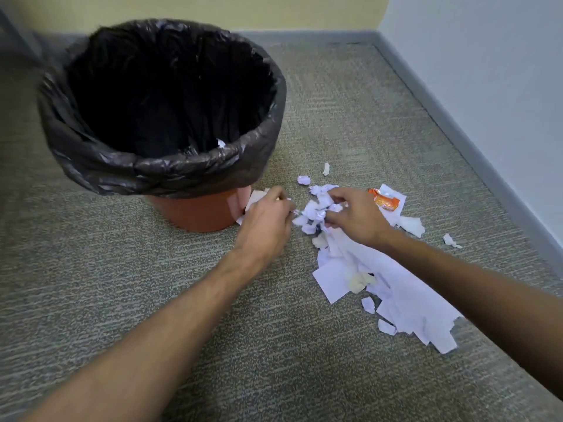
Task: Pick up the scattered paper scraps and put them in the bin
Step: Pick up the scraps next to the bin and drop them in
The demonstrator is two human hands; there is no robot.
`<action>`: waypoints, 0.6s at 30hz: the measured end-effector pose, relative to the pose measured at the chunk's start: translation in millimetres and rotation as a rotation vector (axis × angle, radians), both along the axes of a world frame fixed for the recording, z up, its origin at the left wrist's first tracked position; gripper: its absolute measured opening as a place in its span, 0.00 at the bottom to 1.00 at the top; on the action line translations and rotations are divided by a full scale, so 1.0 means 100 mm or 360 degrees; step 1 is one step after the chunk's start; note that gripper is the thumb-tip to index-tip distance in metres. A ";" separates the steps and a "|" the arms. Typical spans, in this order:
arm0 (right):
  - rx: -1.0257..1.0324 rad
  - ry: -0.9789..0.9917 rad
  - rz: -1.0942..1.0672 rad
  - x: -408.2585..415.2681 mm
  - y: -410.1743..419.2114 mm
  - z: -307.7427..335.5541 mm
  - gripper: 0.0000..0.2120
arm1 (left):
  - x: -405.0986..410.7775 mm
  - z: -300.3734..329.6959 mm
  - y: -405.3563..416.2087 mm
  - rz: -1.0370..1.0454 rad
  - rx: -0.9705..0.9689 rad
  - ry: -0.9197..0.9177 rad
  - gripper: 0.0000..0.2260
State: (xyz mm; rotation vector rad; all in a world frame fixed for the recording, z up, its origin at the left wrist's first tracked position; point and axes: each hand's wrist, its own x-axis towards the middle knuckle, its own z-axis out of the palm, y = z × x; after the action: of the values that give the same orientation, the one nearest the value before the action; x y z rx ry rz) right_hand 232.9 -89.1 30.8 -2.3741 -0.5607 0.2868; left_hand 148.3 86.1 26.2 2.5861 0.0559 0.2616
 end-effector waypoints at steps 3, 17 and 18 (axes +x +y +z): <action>0.0081 0.0032 -0.0038 0.01 -0.12 0.40 0.06 | -0.04 0.38 -0.02 -0.0049 0.0007 -0.0219 0.08; 0.0473 -0.0150 0.0202 0.07 0.68 1.96 0.06 | 0.10 1.58 0.82 0.0312 -0.0025 -0.0639 0.08; 0.0476 -0.0158 0.0226 0.08 0.81 2.00 0.06 | 0.11 1.61 0.91 0.0364 -0.0052 -0.0610 0.08</action>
State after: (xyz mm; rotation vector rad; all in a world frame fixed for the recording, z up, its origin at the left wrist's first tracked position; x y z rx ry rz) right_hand 241.3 -8.3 230.5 -2.0714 -0.7650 0.1363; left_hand 159.2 177.1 187.0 2.4518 0.2143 0.8266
